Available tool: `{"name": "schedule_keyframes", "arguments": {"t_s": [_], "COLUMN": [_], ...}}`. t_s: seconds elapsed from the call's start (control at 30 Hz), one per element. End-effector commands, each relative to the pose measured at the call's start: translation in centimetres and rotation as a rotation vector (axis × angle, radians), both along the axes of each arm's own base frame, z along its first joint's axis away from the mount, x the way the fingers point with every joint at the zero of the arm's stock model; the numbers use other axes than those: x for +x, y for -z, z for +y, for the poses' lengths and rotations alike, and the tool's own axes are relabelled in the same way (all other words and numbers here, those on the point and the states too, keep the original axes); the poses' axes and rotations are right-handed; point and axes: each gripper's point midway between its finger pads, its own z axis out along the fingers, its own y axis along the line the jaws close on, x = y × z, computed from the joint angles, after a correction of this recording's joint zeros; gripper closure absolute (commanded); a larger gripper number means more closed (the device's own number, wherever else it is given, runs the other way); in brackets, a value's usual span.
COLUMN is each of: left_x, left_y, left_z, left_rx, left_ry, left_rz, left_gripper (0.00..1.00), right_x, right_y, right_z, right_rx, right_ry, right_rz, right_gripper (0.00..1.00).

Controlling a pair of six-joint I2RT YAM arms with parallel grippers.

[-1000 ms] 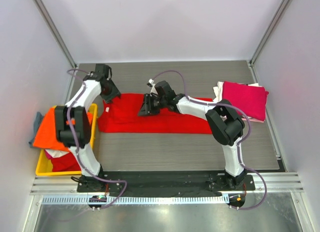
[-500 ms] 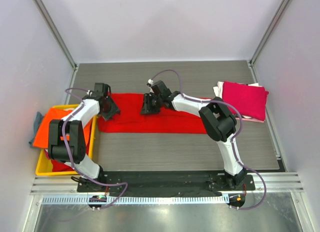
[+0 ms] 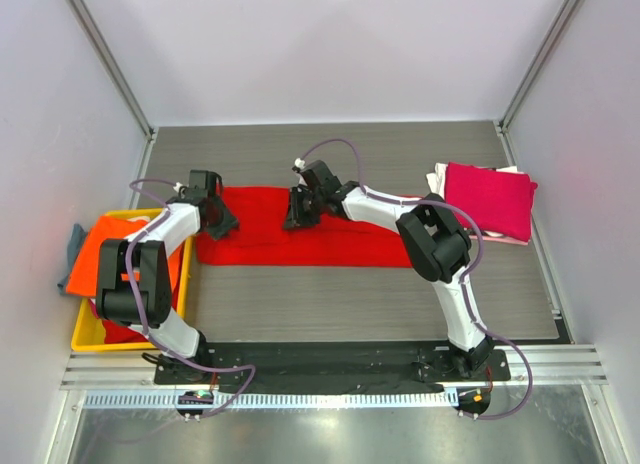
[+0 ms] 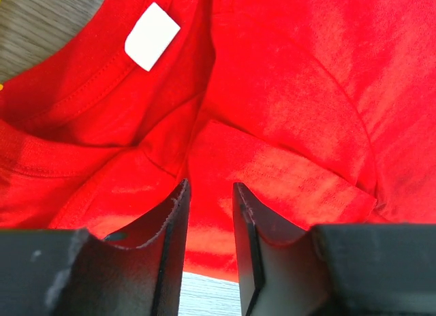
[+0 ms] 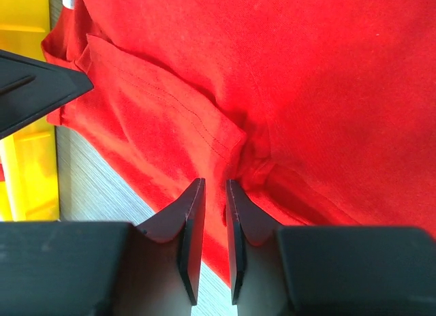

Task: Fold and stack the t-shirts
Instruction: Fold the tshirt

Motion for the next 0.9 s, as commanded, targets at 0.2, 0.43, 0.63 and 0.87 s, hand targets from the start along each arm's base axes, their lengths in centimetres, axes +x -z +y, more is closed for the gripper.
{"name": "schedule_keyframes", "arguments": {"t_s": [0.2, 0.43, 0.63, 0.87], "left_x": [1.0, 0.7, 0.2, -1.3], "left_y": [-1.4, -1.0, -1.6, -1.7], "left_z": [0.7, 0.8, 0.8, 1.4], "left_rx": [0.024, 0.030, 0.030, 0.050], "left_ry": [-0.013, -0.009, -0.012, -0.029], "left_rz": [-0.074, -0.064, -0.079, -0.080], "left_gripper": [0.75, 0.99, 1.00, 1.00], "right_x": [0.7, 0.5, 0.0, -1.1], "right_y": [-1.3, -0.9, -1.5, -2.4], "right_z": [1.1, 1.2, 0.9, 0.5], "right_rx": [0.045, 0.046, 0.059, 0.087], "right_ry": [-0.025, -0.025, -0.020, -0.023], "right_rz": [-0.026, -0.011, 0.004, 0.017], "right_gripper": [0.76, 0.99, 0.99, 0.99]}}
